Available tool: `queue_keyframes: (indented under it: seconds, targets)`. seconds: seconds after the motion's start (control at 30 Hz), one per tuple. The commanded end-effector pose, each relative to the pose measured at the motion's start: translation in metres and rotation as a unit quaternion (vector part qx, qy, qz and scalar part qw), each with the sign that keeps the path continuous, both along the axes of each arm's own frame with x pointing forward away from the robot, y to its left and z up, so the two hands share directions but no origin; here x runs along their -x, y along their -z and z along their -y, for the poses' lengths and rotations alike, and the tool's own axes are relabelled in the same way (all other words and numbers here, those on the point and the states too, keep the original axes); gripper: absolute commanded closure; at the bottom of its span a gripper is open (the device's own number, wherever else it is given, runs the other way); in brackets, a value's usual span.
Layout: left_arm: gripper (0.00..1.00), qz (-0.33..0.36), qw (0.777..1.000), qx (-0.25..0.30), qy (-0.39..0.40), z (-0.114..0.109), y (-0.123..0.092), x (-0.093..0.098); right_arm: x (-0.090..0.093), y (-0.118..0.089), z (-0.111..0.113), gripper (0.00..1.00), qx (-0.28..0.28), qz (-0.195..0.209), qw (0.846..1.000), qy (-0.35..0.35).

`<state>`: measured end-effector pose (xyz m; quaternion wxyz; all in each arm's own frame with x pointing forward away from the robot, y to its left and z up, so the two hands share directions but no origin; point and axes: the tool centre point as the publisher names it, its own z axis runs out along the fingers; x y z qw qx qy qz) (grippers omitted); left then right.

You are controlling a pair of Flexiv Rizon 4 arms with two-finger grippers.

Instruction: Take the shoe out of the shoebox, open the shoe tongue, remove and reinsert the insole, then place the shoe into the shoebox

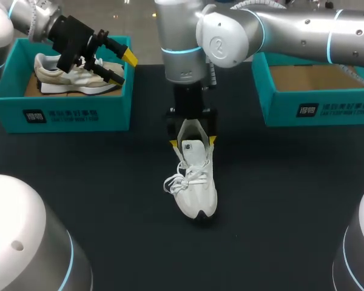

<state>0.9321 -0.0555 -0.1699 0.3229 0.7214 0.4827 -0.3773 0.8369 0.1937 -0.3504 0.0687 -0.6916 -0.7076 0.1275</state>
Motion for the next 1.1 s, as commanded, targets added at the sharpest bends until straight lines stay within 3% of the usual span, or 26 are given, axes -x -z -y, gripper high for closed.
queue_keyframes:
  seconds: [0.03,0.8,1.1]
  targets:
    - [0.00,0.000,1.000,-0.002,0.000,-0.001,-0.001,0.000,0.001,0.002,-0.001,0.00,0.000,-0.001,1.000,0.001]
    - [0.00,0.000,1.000,-0.002,0.000,-0.001,-0.001,0.000,0.012,-0.015,0.001,0.00,0.010,0.000,1.000,0.005]
    - [0.00,0.000,1.000,-0.002,0.000,-0.001,-0.001,0.000,0.013,-0.010,0.005,0.00,0.012,-0.002,1.000,0.011]
